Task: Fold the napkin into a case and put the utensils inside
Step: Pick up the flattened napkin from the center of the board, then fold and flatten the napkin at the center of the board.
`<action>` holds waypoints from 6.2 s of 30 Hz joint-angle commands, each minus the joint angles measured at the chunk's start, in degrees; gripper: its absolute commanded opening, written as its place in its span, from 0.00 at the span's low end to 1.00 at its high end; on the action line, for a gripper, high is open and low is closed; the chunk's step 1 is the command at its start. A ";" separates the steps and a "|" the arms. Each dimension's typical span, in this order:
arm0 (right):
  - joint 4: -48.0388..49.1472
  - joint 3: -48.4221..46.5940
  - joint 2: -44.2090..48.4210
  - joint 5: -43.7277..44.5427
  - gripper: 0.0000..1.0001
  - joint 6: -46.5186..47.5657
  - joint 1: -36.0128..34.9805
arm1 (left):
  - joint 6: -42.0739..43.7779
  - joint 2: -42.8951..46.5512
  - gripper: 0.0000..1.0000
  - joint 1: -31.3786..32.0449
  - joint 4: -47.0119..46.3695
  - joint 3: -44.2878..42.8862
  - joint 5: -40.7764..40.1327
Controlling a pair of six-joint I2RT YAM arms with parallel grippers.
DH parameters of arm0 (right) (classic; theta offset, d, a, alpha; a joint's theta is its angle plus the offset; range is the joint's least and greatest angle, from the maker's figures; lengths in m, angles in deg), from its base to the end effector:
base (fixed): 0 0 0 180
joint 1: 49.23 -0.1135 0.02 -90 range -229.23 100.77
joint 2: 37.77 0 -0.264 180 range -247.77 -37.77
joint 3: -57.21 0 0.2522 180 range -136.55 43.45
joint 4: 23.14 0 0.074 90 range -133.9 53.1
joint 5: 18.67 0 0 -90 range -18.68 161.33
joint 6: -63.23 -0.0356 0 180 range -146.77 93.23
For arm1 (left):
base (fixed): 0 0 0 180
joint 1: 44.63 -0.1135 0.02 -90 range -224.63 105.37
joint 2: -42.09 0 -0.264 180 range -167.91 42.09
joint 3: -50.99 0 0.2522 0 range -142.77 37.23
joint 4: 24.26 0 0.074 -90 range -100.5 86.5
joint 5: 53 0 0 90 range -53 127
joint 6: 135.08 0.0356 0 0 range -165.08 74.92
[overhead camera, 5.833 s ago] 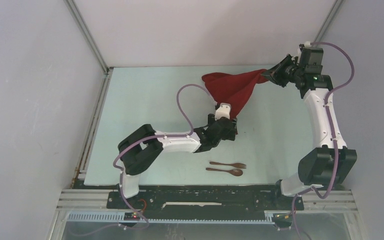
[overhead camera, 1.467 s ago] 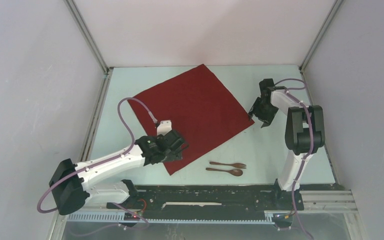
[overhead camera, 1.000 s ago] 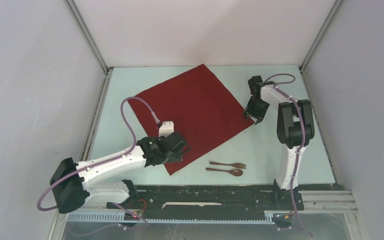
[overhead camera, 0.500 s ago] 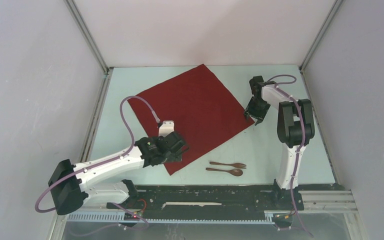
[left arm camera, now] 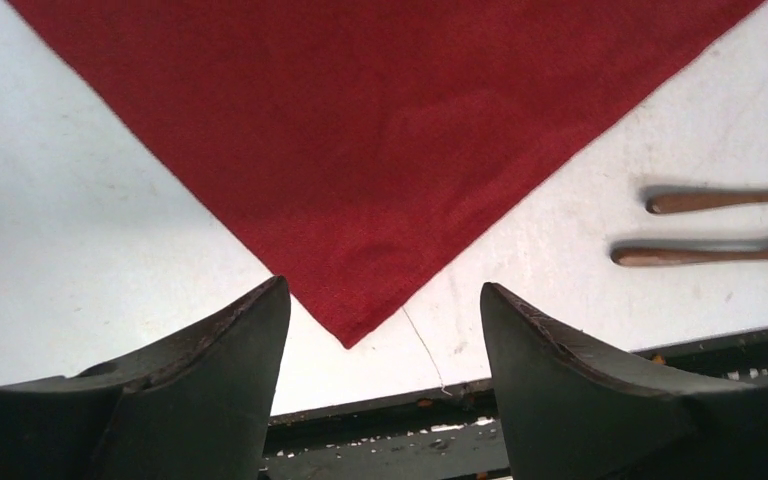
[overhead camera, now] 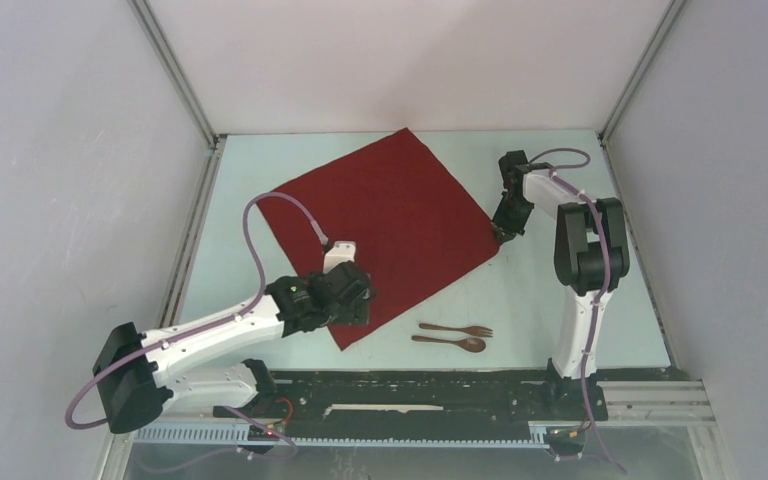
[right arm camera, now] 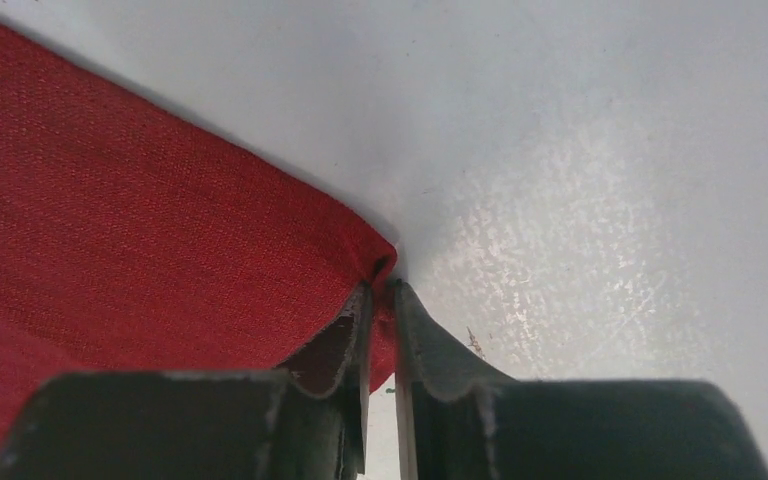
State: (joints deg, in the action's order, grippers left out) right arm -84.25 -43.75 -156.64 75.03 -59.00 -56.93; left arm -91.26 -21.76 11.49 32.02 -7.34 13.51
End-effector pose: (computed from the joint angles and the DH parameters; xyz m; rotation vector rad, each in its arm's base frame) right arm 0.4049 0.0524 0.1596 0.6334 2.8705 0.0072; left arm 0.1261 -0.1623 0.2322 0.0871 2.5183 -0.1641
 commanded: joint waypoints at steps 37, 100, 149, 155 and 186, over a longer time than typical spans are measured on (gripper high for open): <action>0.85 4.62 6.45 -2.05 0.00 2.36 3.03 | 14.74 -14.81 0.72 -2.37 -2.02 2.25 19.87; 18.45 -9.49 55.16 -14.70 0.00 12.34 -1.49 | 32.22 1.79 0.00 8.04 27.47 -63.78 -39.58; 15.67 -48.16 -16.17 -22.57 0.00 5.97 -3.72 | 35.86 -30.92 0.00 -45.69 5.48 -42.22 5.16; 9.79 -32.35 -9.23 -27.81 0.00 6.14 -1.05 | 35.18 -27.76 0.00 -37.68 7.07 -30.10 7.90; 14.20 -2.97 2.65 -22.24 0.00 8.49 1.22 | 33.01 -29.63 0.00 -29.66 6.84 -16.51 7.88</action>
State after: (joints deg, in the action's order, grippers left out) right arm -71.29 -46.72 -157.78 51.18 -51.32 -56.71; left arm -57.07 -51.55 -19.33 39.58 -24.61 20.94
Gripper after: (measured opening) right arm 0.022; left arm 0.014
